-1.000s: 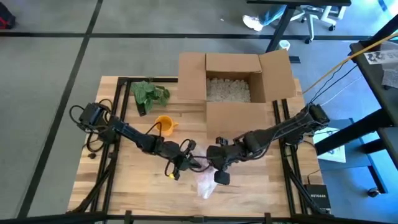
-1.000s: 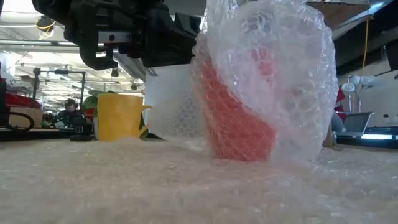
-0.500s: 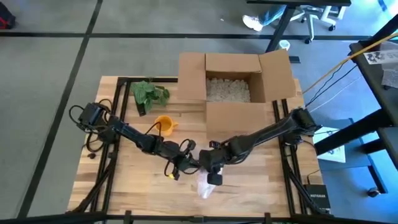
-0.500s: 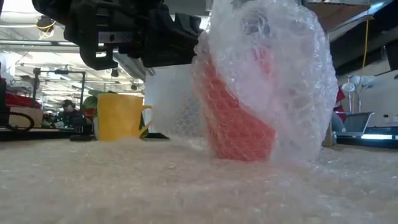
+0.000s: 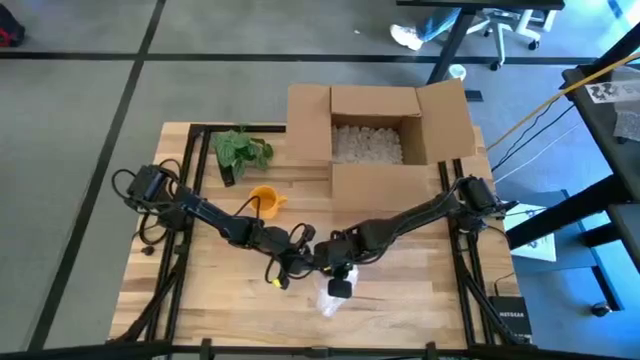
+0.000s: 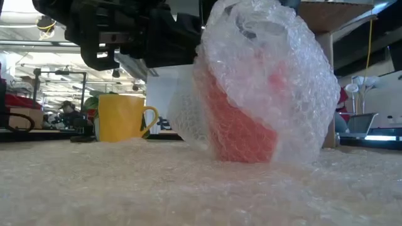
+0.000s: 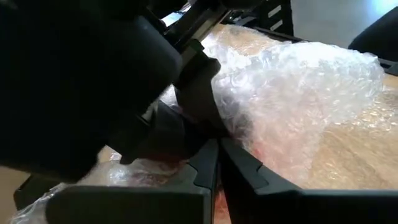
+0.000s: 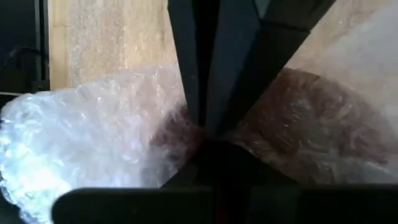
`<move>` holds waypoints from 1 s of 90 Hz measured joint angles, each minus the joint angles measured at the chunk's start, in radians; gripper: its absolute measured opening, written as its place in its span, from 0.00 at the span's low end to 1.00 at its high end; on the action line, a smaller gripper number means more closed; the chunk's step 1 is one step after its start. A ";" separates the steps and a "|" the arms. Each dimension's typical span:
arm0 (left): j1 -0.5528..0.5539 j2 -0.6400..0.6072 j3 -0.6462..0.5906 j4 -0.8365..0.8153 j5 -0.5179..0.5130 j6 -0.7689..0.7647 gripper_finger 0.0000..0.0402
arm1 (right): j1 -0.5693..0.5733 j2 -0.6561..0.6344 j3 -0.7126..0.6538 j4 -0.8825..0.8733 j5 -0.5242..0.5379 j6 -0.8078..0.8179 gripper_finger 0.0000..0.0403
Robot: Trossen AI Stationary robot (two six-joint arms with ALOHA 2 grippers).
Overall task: Wrap mug
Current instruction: Wrap the orange mug with the bubble wrap
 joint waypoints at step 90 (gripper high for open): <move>0.000 0.000 0.000 -0.005 0.001 -0.001 0.00 | 0.244 -0.170 0.003 0.074 0.254 0.189 0.00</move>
